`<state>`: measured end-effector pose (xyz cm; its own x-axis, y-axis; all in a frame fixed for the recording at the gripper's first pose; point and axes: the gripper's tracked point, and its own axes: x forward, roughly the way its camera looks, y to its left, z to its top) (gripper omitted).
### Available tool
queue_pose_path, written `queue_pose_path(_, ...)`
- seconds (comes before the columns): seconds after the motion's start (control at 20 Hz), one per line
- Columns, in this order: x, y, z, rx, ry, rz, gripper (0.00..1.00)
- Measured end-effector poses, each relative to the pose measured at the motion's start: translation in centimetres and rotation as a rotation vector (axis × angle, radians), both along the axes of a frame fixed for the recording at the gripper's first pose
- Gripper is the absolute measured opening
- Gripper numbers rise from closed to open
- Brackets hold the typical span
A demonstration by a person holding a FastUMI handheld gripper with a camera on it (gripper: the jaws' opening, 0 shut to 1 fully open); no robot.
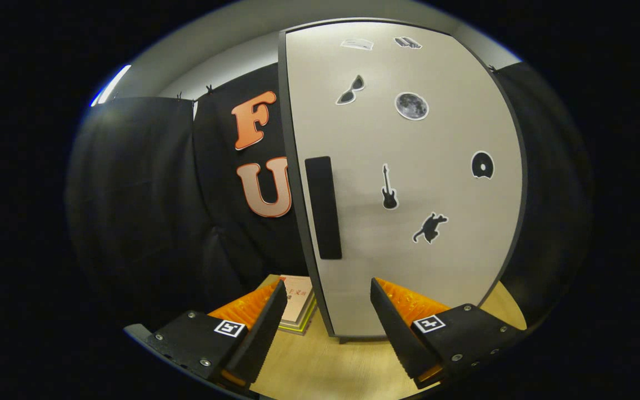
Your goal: Open the shoe cabinet door, grab the shoes and put them into the shoe cabinet, then close the shoe cabinet door.
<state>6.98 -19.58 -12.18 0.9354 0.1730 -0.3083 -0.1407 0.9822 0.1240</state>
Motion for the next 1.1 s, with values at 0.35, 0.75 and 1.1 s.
queue_pose_path(0.35, -7.3, -4.5, -1.6, -0.064, 0.034, -0.071, 0.95)
queue_pose_path(0.75, -14.7, -12.8, 3.4, -0.041, -0.036, -0.186, 0.95)
queue_pose_path(1.1, -20.8, -16.4, 10.2, -0.004, -0.192, -0.181, 0.95)
